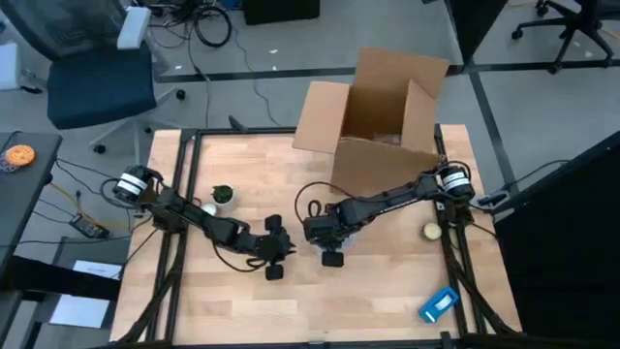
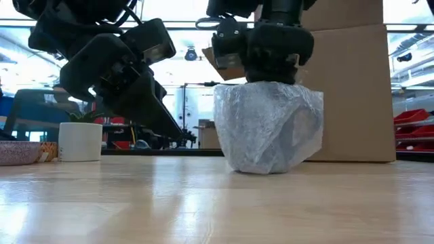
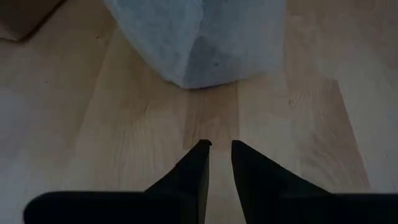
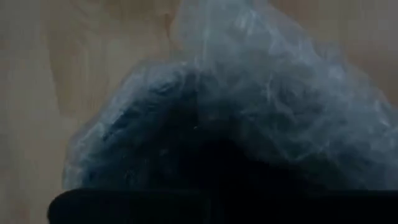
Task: Wrap mug
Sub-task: Wrap the purple mug with the bubble wrap
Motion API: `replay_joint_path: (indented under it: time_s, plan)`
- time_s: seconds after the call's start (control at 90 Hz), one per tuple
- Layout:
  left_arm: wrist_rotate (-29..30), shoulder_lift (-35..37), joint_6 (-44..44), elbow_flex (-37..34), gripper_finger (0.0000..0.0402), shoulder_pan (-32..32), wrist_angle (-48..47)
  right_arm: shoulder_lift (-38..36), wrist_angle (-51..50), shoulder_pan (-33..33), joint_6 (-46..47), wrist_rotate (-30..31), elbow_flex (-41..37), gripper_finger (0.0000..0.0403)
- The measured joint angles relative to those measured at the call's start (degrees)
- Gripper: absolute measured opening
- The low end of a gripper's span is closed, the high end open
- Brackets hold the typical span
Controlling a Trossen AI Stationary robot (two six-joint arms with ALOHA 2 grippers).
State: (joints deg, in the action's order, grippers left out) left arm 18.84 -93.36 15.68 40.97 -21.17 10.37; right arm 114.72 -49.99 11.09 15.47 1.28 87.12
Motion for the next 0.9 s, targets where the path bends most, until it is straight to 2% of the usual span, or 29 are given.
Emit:
replay_joint_path:
  time_s: [0.178,0.333,0.456,0.578,0.689,0.9]
  plan:
    - [0.01,0.0,0.0,0.0,0.0053,0.0,0.05,-0.09,-6.34,1.04,-0.55,0.73,9.02,0.0]
    - [0.02,0.0,-0.2,0.0,0.0053,0.0,0.04,-0.37,-17.35,2.25,0.37,3.5,16.77,0.0]
    - [0.01,0.0,-0.26,0.0,0.0053,0.0,0.04,-0.43,-26.44,2.88,4.37,3.89,20.25,0.0]
    - [0.01,0.0,-0.28,0.0,0.0053,0.0,0.02,-0.48,-31.03,3.63,8.11,5.0,20.1,0.0]
    - [0.01,0.0,-0.27,0.0,0.0053,0.0,0.02,-0.5,-28.83,3.56,8.9,5.19,17.97,0.0]
    - [0.01,0.0,-0.07,0.0,0.0053,0.0,0.04,-0.5,-17.44,3.51,5.5,5.08,13.55,0.0]
